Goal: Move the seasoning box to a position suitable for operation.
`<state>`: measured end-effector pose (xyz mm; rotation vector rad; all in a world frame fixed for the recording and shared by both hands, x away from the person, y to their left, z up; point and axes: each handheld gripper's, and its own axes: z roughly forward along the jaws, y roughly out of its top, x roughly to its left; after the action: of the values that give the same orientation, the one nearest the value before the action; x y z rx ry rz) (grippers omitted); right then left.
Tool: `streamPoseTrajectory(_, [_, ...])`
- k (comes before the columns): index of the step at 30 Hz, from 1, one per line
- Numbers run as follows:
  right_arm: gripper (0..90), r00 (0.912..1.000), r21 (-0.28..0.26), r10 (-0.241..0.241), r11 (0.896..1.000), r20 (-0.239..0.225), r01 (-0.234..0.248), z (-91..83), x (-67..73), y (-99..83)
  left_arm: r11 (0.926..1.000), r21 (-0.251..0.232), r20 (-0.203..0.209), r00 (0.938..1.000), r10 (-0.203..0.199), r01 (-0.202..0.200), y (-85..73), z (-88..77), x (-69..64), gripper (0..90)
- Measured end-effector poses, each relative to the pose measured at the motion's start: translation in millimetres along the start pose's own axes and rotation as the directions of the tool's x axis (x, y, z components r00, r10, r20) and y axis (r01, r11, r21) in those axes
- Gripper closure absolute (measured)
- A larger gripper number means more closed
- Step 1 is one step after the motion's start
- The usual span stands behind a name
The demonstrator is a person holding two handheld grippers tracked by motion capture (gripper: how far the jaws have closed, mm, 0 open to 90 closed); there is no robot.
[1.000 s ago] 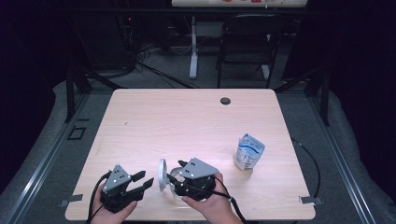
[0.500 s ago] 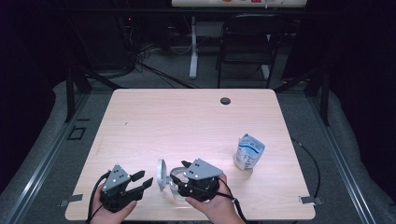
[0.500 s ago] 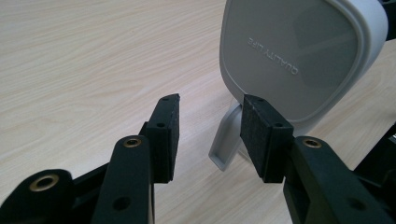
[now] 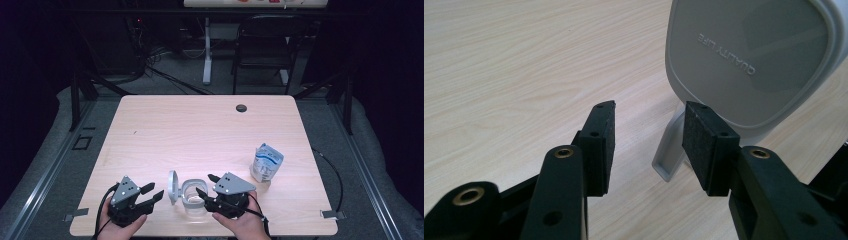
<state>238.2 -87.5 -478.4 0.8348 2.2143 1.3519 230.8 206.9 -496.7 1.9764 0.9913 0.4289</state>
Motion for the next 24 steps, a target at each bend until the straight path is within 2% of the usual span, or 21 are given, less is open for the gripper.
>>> streamPoseTrajectory(12, [46.9,0.9989,-0.002,0.028,1.0,0.036,-0.028,-18.8,-16.1,-13.8,1.0,-0.002,0.0,1.0,-0.004,0.004,-0.1,-1.3,2.5,56.8])
streamPoseTrajectory(24, [46.8,0.989,-0.051,0.108,0.993,0.102,-0.103,-46.2,-43.6,-25.1,0.9998,-0.015,0.0,0.9999,-0.013,0.013,3.6,1.1,5.1,56.8])
